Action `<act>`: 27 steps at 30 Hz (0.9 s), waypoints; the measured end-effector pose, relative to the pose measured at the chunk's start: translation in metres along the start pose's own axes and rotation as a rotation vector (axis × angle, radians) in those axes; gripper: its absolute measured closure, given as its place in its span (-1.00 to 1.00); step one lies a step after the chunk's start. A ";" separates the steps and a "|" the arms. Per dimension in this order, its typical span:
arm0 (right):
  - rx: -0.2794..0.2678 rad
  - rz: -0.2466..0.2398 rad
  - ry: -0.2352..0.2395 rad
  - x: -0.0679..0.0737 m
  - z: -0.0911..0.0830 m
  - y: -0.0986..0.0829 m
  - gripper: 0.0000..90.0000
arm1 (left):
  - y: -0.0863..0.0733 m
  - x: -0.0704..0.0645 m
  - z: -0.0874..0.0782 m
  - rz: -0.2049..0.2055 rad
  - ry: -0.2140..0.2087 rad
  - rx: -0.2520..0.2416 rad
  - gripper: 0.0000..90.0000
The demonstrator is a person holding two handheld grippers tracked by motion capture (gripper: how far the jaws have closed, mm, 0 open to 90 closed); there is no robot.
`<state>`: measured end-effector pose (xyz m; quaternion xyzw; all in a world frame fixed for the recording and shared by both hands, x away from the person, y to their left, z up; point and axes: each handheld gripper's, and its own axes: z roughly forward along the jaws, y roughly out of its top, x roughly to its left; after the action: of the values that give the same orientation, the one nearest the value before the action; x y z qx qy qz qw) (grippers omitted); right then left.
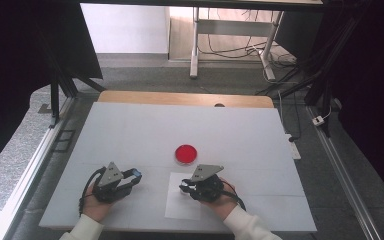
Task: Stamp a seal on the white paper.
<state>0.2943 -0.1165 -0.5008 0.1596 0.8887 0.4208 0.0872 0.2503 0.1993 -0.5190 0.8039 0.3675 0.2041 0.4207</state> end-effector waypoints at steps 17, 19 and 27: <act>-0.082 0.062 -0.001 -0.010 -0.014 0.003 0.67 | 0.000 0.000 0.001 -0.001 -0.002 0.002 0.44; -0.098 0.075 -0.006 -0.011 -0.017 0.003 0.68 | 0.000 0.000 0.002 0.005 -0.003 0.005 0.44; -0.194 0.128 -0.034 -0.022 -0.035 0.006 0.67 | 0.000 0.000 0.002 0.001 -0.001 0.003 0.44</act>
<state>0.3061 -0.1454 -0.4736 0.2137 0.8304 0.5066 0.0903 0.2514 0.1987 -0.5201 0.8048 0.3671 0.2035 0.4197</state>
